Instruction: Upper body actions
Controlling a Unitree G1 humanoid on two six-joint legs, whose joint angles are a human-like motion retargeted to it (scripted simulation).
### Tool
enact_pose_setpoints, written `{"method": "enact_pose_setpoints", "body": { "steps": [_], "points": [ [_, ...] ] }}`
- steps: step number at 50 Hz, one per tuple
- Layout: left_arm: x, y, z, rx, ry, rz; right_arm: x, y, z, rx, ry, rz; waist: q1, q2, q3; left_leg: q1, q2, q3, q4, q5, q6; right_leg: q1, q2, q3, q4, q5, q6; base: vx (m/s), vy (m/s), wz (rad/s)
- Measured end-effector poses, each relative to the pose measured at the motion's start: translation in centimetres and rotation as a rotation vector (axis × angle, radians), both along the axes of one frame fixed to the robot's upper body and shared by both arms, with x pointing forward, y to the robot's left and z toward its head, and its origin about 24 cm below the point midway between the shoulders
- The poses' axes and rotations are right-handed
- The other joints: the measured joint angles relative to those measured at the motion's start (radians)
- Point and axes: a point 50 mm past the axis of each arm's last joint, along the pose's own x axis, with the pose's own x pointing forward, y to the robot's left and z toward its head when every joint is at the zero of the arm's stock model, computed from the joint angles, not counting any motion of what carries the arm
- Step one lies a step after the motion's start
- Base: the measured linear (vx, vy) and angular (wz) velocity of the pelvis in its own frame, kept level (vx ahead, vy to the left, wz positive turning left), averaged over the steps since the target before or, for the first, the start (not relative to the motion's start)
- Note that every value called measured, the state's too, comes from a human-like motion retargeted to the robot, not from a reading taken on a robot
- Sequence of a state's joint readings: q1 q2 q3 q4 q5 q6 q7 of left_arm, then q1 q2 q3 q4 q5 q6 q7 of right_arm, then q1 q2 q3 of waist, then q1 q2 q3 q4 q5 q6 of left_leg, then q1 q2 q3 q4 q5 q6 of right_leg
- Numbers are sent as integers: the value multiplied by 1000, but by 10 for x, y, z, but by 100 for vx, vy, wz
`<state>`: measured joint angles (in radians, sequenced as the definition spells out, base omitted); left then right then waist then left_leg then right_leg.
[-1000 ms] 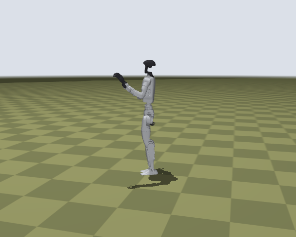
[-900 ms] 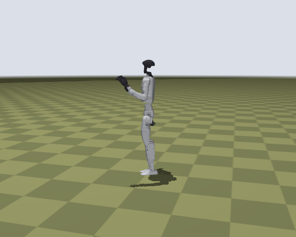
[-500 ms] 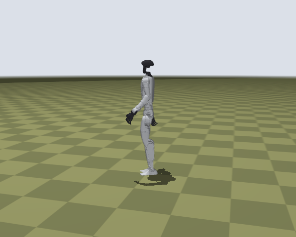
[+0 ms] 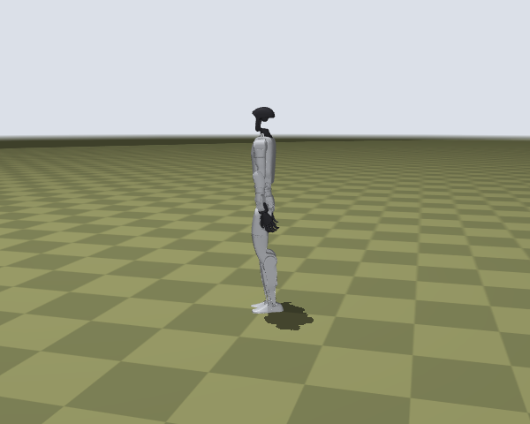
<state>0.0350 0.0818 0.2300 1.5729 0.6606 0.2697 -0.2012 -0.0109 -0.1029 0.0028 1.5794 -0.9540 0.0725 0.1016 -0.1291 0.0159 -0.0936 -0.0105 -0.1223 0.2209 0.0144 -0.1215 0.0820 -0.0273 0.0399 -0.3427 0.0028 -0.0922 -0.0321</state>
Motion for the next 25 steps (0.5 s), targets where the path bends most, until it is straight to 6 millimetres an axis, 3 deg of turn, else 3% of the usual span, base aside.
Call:
{"method": "enact_pose_setpoints", "body": {
  "steps": [8, 17, 25],
  "points": [
    [1, -4, 1, -65, -1, 250, -4, -1, 0, -1, 18, -17, 76, -15, 1, -30, 26, 66, 18, 10, -14, -3, -2, 68, 5, 4, 6, 0, -1, -37],
    [11, 8, 0, -22, -67, 247, -2, -1, 0, 1, 16, -1, 53, -20, -2, -35, 26, 40, 22, 12, -19, -9, -9, 41, 6, 4, 7, 0, 0, 10],
    [18, -4, -2, -83, -83, 264, -3, 0, 0, 4, 16, 1, 62, -19, -5, -35, 21, 46, 18, 12, -11, -7, -2, 48, 3, 3, 4, 0, 0, 0]
  ]
}}
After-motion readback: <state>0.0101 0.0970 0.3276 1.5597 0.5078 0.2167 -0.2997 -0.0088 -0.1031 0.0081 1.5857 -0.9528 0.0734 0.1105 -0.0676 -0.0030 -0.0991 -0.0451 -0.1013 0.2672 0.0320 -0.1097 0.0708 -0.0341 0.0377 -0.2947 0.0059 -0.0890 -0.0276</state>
